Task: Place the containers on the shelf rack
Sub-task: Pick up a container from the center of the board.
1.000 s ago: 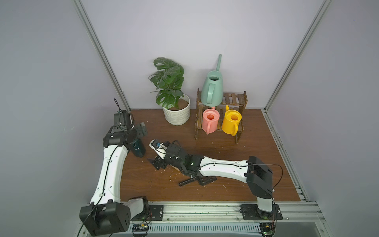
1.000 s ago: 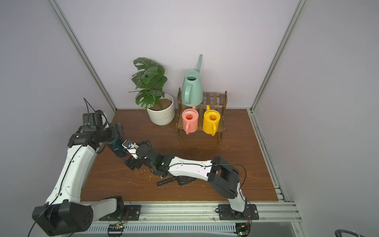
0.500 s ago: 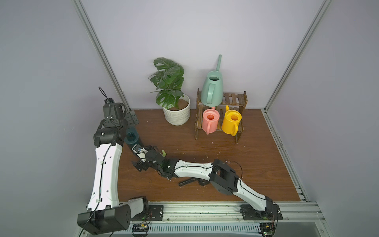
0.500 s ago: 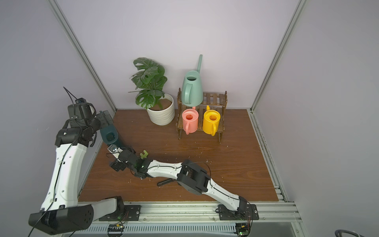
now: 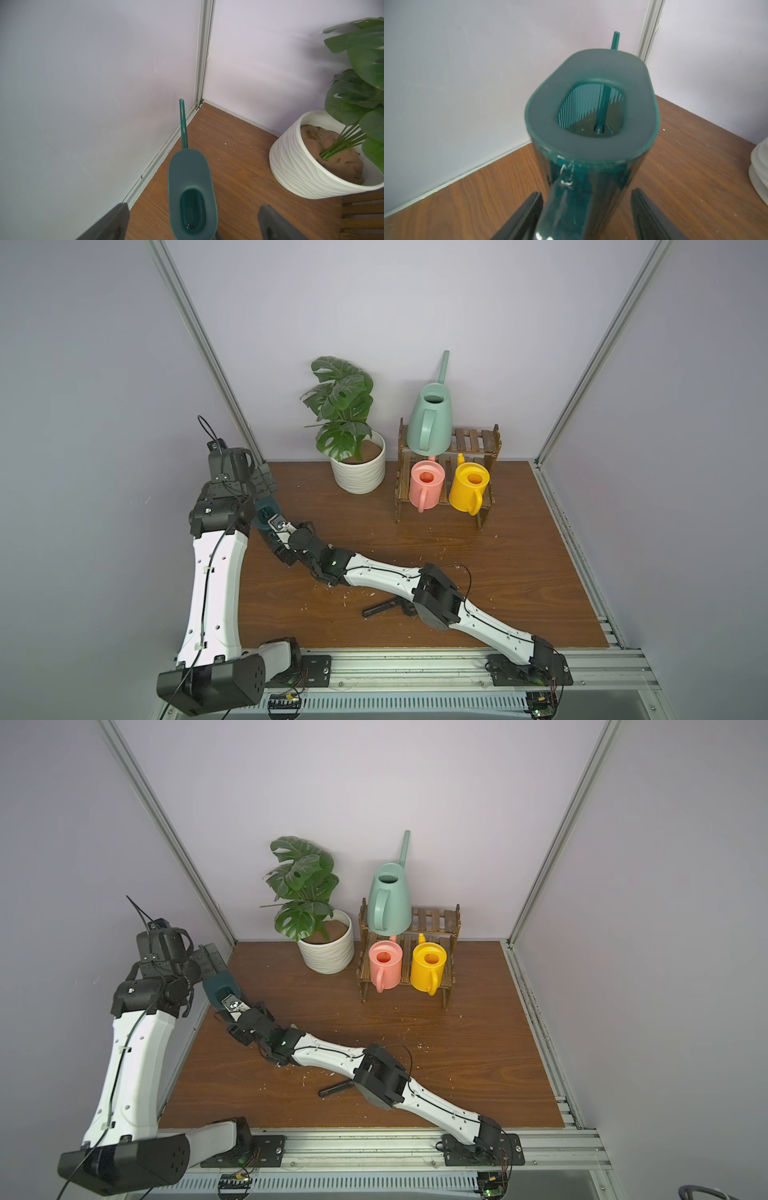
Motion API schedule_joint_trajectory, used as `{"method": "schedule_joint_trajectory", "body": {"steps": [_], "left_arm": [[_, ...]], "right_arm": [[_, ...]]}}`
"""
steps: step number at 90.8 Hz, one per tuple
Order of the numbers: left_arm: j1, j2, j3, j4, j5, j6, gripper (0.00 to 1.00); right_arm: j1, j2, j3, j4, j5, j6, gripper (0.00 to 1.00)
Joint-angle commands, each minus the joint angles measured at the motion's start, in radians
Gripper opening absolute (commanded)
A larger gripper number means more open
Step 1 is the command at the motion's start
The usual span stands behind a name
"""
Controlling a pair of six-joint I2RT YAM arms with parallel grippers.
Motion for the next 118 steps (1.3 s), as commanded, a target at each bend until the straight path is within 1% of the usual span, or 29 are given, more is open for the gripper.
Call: {"method": "schedule_joint_trajectory", "body": {"steps": [1,7,15,28,37,47,64,75,86,90,95,104,118], "left_arm": [[0.015,-0.013,-0.029,-0.001,0.001,0.002,0.99],[0.014,-0.012,-0.034,-0.001,0.006,0.002,0.99],[0.015,-0.014,-0.045,-0.001,0.013,0.000,0.99],[0.014,-0.016,-0.051,-0.001,0.019,0.003,0.99],[0.014,-0.018,-0.054,-0.001,0.022,0.004,0.99],[0.014,-0.022,-0.056,-0.001,0.026,0.006,0.99],[0.013,-0.026,-0.060,-0.001,0.034,0.006,0.99],[0.015,-0.026,-0.065,-0.001,0.040,0.005,0.99],[0.013,-0.028,-0.073,-0.001,0.042,0.007,0.99],[0.014,-0.028,-0.075,0.000,0.042,0.007,0.99],[0.013,-0.030,-0.079,-0.001,0.044,0.007,0.99],[0.014,-0.031,-0.082,0.000,0.046,0.008,0.99],[0.014,-0.031,-0.084,0.004,0.049,0.008,0.99]], "right_arm": [[-0.004,-0.057,-0.076,-0.015,-0.001,-0.015,0.62],[-0.004,-0.094,-0.133,0.006,-0.016,-0.025,0.56],[-0.006,-0.129,-0.188,0.038,-0.046,-0.033,0.52],[-0.015,-0.136,-0.182,0.035,-0.112,-0.033,0.48],[-0.019,-0.140,-0.182,0.051,-0.136,-0.046,0.49],[-0.019,-0.137,-0.171,0.077,-0.151,-0.051,0.54],[-0.031,-0.111,-0.119,0.076,-0.145,-0.049,0.53],[-0.032,-0.107,-0.109,0.075,-0.141,-0.048,0.46],[-0.033,-0.115,-0.113,0.070,-0.141,-0.044,0.33],[-0.033,-0.120,-0.119,0.066,-0.141,-0.041,0.29],[-0.031,-0.129,-0.137,0.067,-0.141,-0.039,0.27],[-0.028,-0.167,-0.206,0.089,-0.131,-0.036,0.26],[-0.019,-0.275,-0.403,0.174,-0.105,-0.038,0.26]]}}
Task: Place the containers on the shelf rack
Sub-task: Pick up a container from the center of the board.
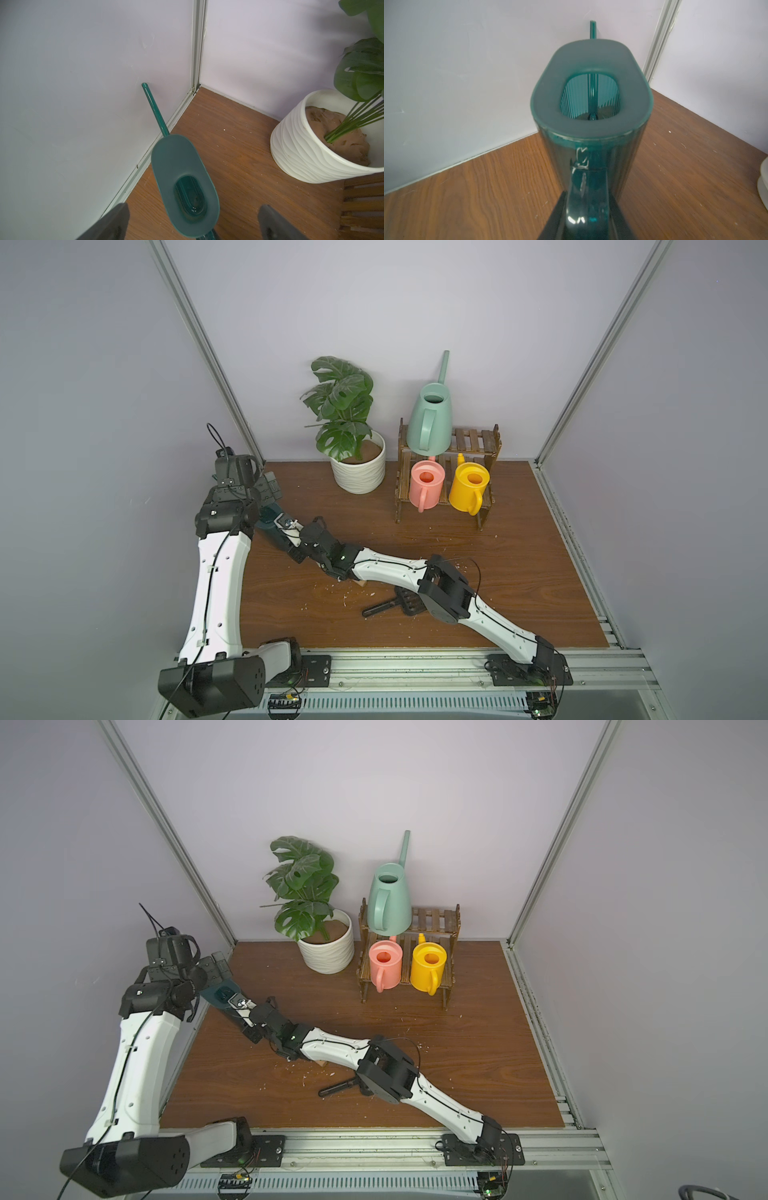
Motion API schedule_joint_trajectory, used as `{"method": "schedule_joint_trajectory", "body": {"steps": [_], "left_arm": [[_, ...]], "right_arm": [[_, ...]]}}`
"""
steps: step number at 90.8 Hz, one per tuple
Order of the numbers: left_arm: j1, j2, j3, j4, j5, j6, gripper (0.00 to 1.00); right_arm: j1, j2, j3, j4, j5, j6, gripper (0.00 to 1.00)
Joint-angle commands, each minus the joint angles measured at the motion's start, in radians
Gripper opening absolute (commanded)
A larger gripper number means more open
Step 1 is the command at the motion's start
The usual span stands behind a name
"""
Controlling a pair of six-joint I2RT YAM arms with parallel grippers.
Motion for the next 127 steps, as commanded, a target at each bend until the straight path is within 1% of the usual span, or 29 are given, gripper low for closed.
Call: {"method": "schedule_joint_trajectory", "body": {"steps": [1,12,24,39,45,59,64,101,116,127], "left_arm": [[0.014,-0.019,-0.010,0.001,0.011,0.007,0.99],[0.014,-0.015,-0.010,0.005,0.020,0.007,0.99],[0.014,-0.007,-0.007,0.010,0.022,0.009,0.99],[0.014,0.006,0.001,0.012,0.033,0.007,0.99],[0.014,0.008,0.000,0.013,0.037,0.006,0.99],[0.014,0.013,-0.001,0.018,0.045,0.006,0.99],[0.014,0.012,-0.001,0.019,0.047,0.007,0.99],[0.014,0.013,-0.004,0.024,0.048,0.009,0.99],[0.013,0.015,-0.007,0.027,0.054,0.008,0.99],[0.014,0.014,-0.007,0.027,0.056,0.009,0.99]], "right_arm": [[0.012,-0.117,-0.128,0.059,0.027,-0.004,0.26],[0.016,-0.228,-0.302,0.130,0.036,0.022,0.26],[0.030,-0.317,-0.452,0.179,0.041,0.060,0.26],[0.058,-0.397,-0.588,0.205,0.045,0.109,0.27],[0.062,-0.413,-0.620,0.217,0.044,0.127,0.28],[0.062,-0.389,-0.585,0.201,0.034,0.118,0.40],[0.060,-0.373,-0.561,0.194,0.022,0.113,0.42],[0.047,-0.280,-0.434,0.103,0.021,0.115,0.44],[0.052,-0.308,-0.485,0.123,0.015,0.141,0.53],[0.060,-0.340,-0.513,0.140,0.026,0.142,0.58]]}}
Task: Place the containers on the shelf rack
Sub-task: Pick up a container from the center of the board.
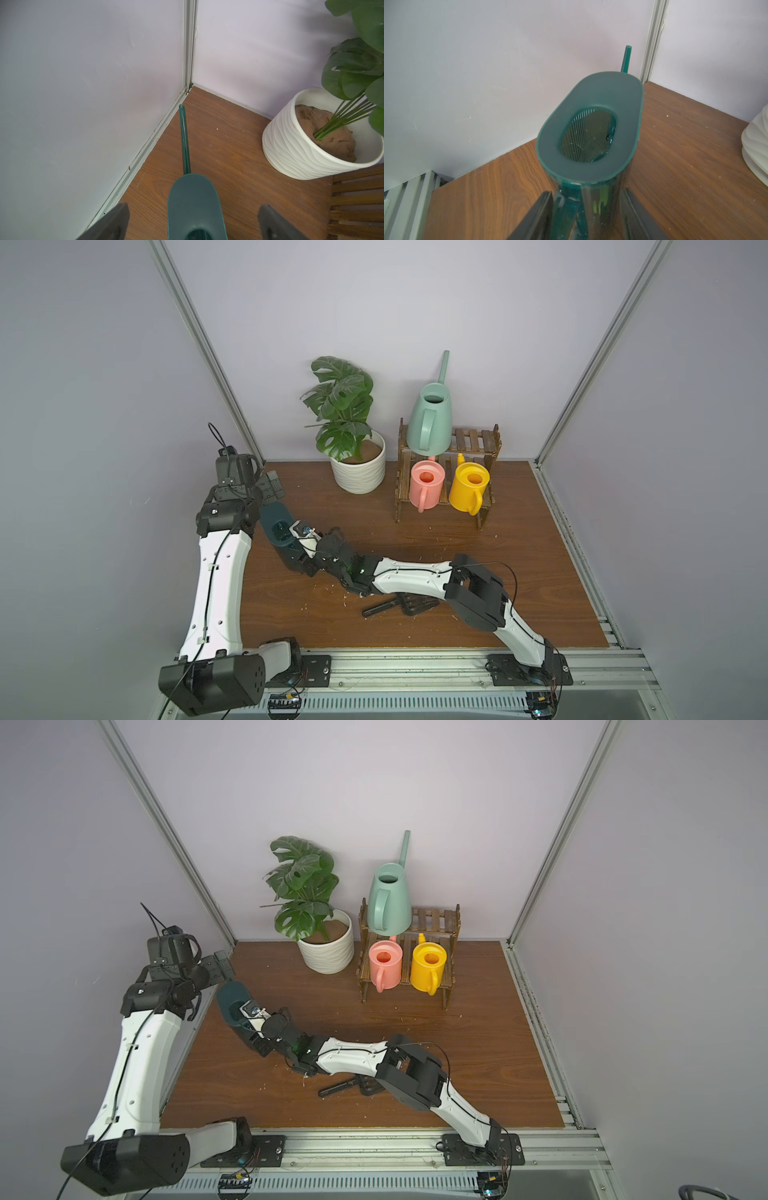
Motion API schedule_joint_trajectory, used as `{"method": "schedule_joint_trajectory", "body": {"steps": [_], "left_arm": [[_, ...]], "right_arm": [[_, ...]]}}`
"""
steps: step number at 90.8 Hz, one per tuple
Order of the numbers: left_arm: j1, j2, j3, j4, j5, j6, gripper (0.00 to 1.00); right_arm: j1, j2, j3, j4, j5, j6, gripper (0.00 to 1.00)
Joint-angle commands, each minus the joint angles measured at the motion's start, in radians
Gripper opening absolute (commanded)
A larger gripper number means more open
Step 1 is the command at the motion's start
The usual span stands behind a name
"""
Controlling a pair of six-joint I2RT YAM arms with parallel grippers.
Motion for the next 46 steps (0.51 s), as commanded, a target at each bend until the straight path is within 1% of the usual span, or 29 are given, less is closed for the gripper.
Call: {"method": "schedule_joint_trajectory", "body": {"steps": [1,18,28,46], "left_arm": [[0.013,0.004,-0.006,0.013,0.011,0.006,0.99],[0.014,0.005,-0.006,0.013,0.013,0.005,0.99],[0.014,0.005,-0.006,0.013,0.014,0.005,0.99],[0.013,0.010,-0.004,0.013,0.018,0.006,0.99]], "right_arm": [[0.011,-0.031,-0.044,-0.043,0.005,0.007,0.58],[0.035,-0.058,-0.070,-0.038,0.025,0.006,0.64],[0.047,-0.066,-0.092,-0.021,0.033,0.007,0.70],[0.052,-0.067,-0.088,-0.014,0.044,0.000,0.76]]}}
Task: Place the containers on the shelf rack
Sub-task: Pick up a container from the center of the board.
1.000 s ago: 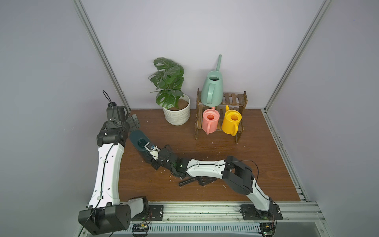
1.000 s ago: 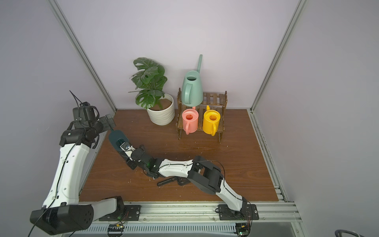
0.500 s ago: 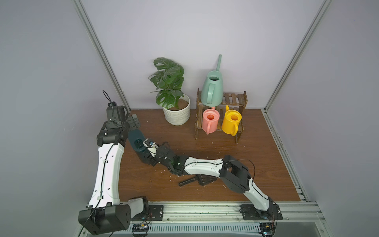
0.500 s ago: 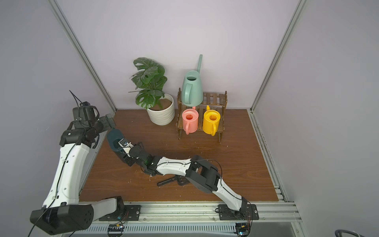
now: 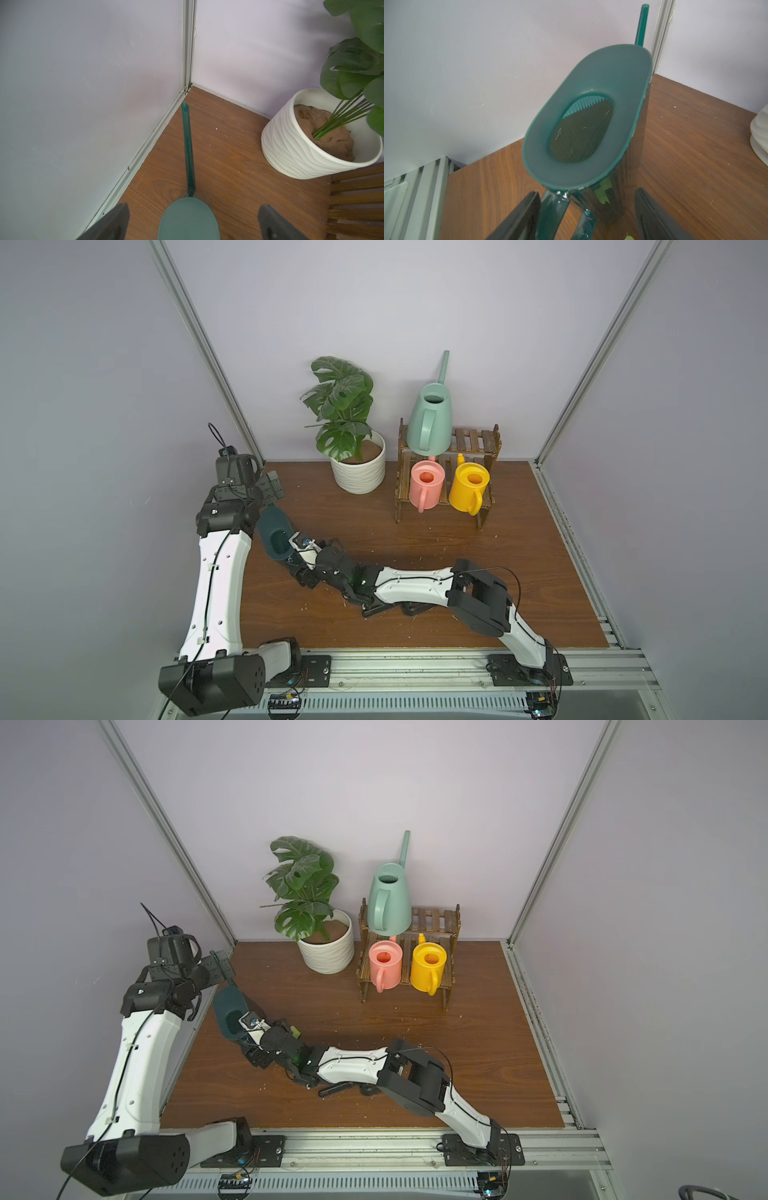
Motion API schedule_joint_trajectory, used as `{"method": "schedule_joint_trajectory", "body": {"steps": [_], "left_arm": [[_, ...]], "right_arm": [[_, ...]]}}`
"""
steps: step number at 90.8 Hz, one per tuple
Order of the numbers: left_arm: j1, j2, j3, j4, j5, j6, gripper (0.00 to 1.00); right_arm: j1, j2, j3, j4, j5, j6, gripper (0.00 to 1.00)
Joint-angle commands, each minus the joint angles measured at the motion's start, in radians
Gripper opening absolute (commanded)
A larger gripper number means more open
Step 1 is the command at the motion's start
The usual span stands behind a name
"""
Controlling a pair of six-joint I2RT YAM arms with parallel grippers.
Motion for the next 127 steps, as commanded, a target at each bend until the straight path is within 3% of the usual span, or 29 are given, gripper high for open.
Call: {"method": "schedule_joint_trajectory", "body": {"steps": [1,86,108,127], "left_arm": [[0.014,0.010,-0.004,0.013,0.013,0.007,0.99],[0.014,0.004,-0.020,0.019,0.013,0.006,0.99],[0.014,0.004,-0.022,0.019,0.015,0.007,0.99],[0.014,0.004,-0.024,0.021,0.016,0.006,0.99]], "right_arm": [[0.004,-0.029,-0.010,-0.026,0.012,-0.007,0.76],[-0.032,0.134,0.214,-0.169,0.031,0.008,0.82],[-0.042,0.215,0.340,-0.212,0.071,-0.019,0.73],[-0.050,0.262,0.429,-0.259,0.078,-0.020,0.50]]}}
